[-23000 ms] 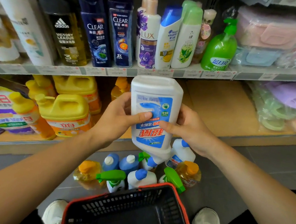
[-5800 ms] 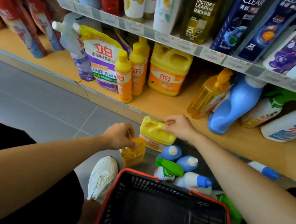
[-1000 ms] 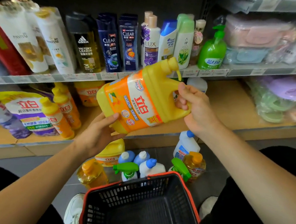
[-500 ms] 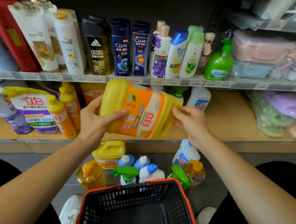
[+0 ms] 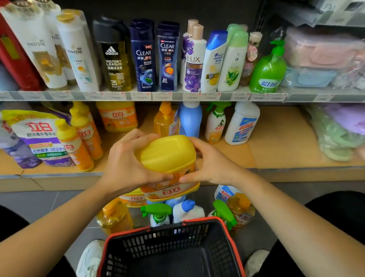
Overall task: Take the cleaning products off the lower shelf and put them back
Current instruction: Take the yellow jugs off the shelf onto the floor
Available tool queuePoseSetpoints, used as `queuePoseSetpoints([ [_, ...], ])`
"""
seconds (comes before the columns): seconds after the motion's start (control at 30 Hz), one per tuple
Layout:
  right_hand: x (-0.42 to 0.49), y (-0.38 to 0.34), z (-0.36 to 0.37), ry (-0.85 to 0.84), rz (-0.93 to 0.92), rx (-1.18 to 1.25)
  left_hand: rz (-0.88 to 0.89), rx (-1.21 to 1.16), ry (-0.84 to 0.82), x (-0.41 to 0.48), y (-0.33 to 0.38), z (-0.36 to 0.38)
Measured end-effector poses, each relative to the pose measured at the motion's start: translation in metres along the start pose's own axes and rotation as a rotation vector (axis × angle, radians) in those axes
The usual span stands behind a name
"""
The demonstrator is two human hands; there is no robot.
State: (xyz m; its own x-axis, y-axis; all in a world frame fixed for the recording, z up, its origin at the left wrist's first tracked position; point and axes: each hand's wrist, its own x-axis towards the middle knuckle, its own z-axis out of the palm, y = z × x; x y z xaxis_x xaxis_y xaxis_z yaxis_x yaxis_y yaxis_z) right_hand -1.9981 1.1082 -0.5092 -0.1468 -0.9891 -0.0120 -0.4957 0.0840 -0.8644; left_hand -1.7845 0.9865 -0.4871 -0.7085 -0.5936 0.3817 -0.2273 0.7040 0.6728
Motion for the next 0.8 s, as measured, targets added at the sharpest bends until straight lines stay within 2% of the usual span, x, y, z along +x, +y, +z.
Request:
queuePoseSetpoints([
  [0.1, -0.004, -0.004, 0.002, 0.043, -0.028, 0.132, 0.002, -0.065, -0.026, 0.002, 0.003, -0.002],
  [0.43, -0.021, -0.023, -0.003, 0.181, -0.101, 0.153, 0.098, -0.12, -0.144, 0.001, 0.01, -0.006],
  [0.7, -0.029, -0.035, 0.011, 0.223, -0.144, 0.073, 0.565, 0.143, -0.094, -0.007, 0.026, 0.008],
  [0.8, -0.029, -0.035, 0.012, 0.22, -0.137, 0.1, 0.647, 0.142, -0.076, -0.007, 0.023, 0.008],
])
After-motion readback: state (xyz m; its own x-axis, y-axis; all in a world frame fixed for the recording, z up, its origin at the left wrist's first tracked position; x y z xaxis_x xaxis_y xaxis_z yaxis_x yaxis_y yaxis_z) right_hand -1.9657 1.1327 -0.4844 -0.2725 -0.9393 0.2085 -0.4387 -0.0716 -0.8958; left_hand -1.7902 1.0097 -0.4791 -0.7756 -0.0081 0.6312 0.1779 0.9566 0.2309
